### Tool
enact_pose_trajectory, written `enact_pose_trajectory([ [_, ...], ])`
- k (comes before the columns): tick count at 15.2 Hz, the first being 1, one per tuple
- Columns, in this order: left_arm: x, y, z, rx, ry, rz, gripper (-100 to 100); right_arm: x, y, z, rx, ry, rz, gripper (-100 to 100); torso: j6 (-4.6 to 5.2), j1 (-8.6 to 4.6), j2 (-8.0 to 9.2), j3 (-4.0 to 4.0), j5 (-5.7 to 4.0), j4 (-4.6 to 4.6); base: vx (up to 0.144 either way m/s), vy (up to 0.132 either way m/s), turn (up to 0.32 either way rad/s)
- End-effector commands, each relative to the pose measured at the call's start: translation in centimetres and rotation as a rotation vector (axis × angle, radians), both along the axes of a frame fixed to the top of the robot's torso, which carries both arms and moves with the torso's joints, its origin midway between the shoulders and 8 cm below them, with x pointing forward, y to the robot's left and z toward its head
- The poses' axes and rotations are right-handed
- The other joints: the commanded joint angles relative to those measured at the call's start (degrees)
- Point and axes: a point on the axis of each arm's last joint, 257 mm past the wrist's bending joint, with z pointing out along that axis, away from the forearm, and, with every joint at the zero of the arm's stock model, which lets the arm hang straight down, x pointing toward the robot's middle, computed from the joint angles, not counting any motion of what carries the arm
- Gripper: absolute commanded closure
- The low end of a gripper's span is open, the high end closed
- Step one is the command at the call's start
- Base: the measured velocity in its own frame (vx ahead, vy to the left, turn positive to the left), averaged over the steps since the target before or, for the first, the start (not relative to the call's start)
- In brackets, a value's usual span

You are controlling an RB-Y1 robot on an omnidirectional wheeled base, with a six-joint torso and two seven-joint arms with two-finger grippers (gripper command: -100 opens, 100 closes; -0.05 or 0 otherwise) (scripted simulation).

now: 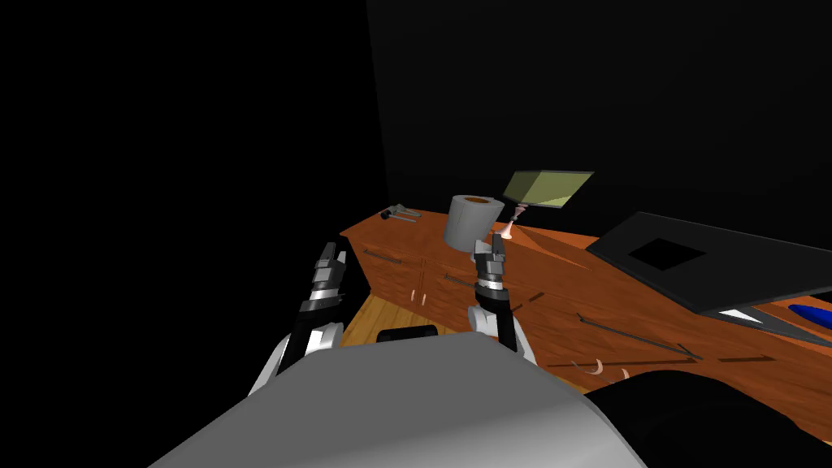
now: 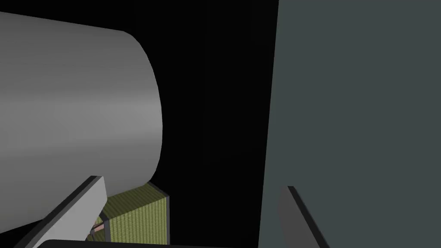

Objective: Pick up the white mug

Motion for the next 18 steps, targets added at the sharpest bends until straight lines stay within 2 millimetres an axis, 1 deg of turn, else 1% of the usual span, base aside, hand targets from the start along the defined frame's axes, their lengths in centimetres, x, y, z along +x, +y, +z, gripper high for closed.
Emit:
enact_pose_trajectory([
  [1, 0.0, 0.0, 0.0, 0.000, 0.000, 0.000, 0, 0.3, 0.5, -0.2, -0.028, 0.009, 0.023, -100, 0.00, 0.00, 0.00, 0.00, 0.00, 0.00, -0.005, 0.002, 0.023],
  [7, 0.0, 0.0, 0.0, 0.000, 0.000, 0.000, 0, 1.1, 1.9, -1.1, -0.113, 0.042, 0.098, -100, -0.01, -0.01, 0.06, 0.04, 0.00, 0.01, -0.015, 0.004, 0.042],
  [8, 0.0, 0.0, 0.0, 0.000, 0.000, 0.000, 0, 1.4, 2.2, -1.6, -0.124, 0.052, 0.119, -100, -0.01, -0.01, 0.06, 0.04, 0.00, 0.01, -0.017, 0.006, 0.057],
  [10, 0.0, 0.0, 0.0, 0.000, 0.000, 0.000, 0, 1.4, 2.5, -1.6, -0.150, 0.058, 0.131, -100, -0.01, -0.01, 0.07, 0.04, 0.00, 0.01, -0.014, 0.003, 0.030],
  [11, 0.0, 0.0, 0.0, 0.000, 0.000, 0.000, 0, 1.7, 2.9, -2.2, -0.167, 0.071, 0.156, -100, 0.00, -0.02, 0.06, 0.03, 0.00, 0.01, -0.013, 0.002, 0.044],
  [13, 0.0, 0.0, 0.0, 0.000, 0.000, 0.000, 0, 1.8, 3.1, -2.2, -0.191, 0.076, 0.167, -100, -0.01, -0.02, 0.06, 0.03, 0.00, 0.01, -0.013, 0.001, 0.037],
  [14, 0.0, 0.0, 0.0, 0.000, 0.000, 0.000, 0, 2.1, 3.5, -2.9, -0.209, 0.092, 0.193, -100, 0.00, -0.02, 0.05, 0.03, 0.00, 0.01, -0.013, 0.002, 0.047],
  [16, 0.0, 0.0, 0.0, 0.000, 0.000, 0.000, 0, 2.1, 3.7, -2.9, -0.236, 0.098, 0.205, -100, -0.01, -0.02, 0.05, 0.03, 0.00, 0.01, -0.013, 0.001, 0.044],
  [17, 0.0, 0.0, 0.0, 0.000, 0.000, 0.000, 0, 2.4, 4.0, -3.6, -0.250, 0.114, 0.230, -100, 0.00, -0.02, 0.05, 0.03, 0.00, 0.01, -0.013, 0.001, 0.061],
  [18, 0.0, 0.0, 0.0, 0.000, 0.000, 0.000, 0, 2.4, 4.1, -3.7, -0.270, 0.119, 0.238, -100, -0.01, -0.03, 0.05, 0.03, -0.01, 0.01, -0.017, -0.001, 0.061],
])
